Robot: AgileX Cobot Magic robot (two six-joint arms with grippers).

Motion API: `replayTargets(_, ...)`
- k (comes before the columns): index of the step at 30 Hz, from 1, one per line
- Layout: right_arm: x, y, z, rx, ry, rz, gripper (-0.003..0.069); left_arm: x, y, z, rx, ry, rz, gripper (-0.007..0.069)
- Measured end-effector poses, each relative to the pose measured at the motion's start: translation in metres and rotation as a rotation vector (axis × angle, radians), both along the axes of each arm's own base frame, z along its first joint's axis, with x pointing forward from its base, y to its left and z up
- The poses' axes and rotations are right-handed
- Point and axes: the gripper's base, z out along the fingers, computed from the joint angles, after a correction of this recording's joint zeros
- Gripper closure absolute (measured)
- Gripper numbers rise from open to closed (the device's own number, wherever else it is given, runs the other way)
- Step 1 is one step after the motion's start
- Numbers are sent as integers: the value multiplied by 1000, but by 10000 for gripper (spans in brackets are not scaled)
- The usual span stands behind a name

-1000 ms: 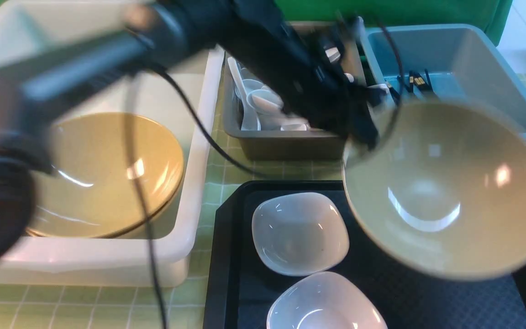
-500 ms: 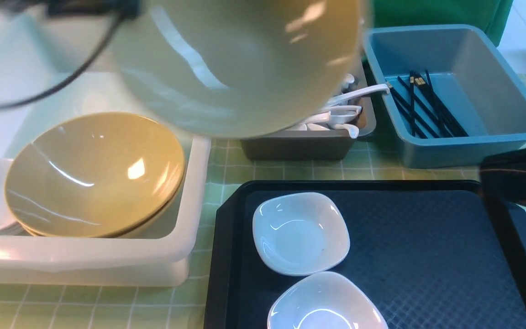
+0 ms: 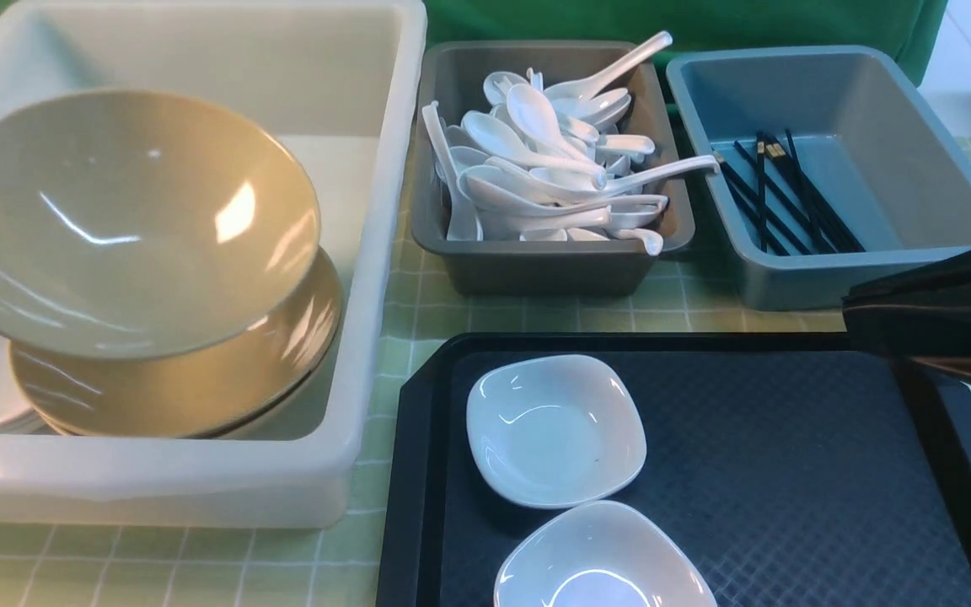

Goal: On green table put chopsticks spoon bowls plates into blue grey white boxes.
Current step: 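Place the tan bowl onto the bowl stack in the left bin with the left gripper, then grasp the small white bowl on the black tray by its rim with the left gripper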

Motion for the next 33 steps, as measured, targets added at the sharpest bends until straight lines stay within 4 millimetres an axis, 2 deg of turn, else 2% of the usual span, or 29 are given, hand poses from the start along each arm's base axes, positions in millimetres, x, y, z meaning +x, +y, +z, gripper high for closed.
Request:
replayTargets(8, 0, 0, 0, -2, -2, 2, 613, 5, -12, -29, 54, 107, 53, 608)
replayTargets(13, 0, 0, 0, -1, -2, 2, 608, 4, -12, -34, 25, 144, 146, 602)
replayTargets(16, 0, 0, 0, -1, -2, 2, 605, 3, -10, -35, 22, 160, 183, 566)
replayTargets(20, 0, 0, 0, -1, -2, 2, 601, 2, -10, -32, 13, 149, 223, 463)
replayTargets(22, 0, 0, 0, -1, -2, 2, 600, 0, -10, -28, 22, 134, 229, 355)
replayTargets(23, 0, 0, 0, -1, -2, 2, 599, 0, -10, -28, 22, 133, 230, 337)
replayTargets(24, 0, 0, 0, -1, -2, 2, 597, -1, -10, -24, 36, 122, 228, 273)
replayTargets(26, 0, 0, 0, -1, -2, 2, 594, -1, -10, -17, 57, 108, 222, 195)
replayTargets(28, 0, 0, 0, -2, 0, 3, 592, -1, -9, 1, 98, 77, 193, 115)
replayTargets(30, 1, 0, -1, 0, 6, 2, 590, -1, -10, 10, 110, 65, 167, 88)
replayTargets(31, 2, 0, -1, 3, 15, -2, 589, -1, -14, 24, 124, 37, 114, 59)
replayTargets(33, 7, 2, -5, 10, 48, -10, 583, 0, -30, 46, 142, -33, -24, 46)
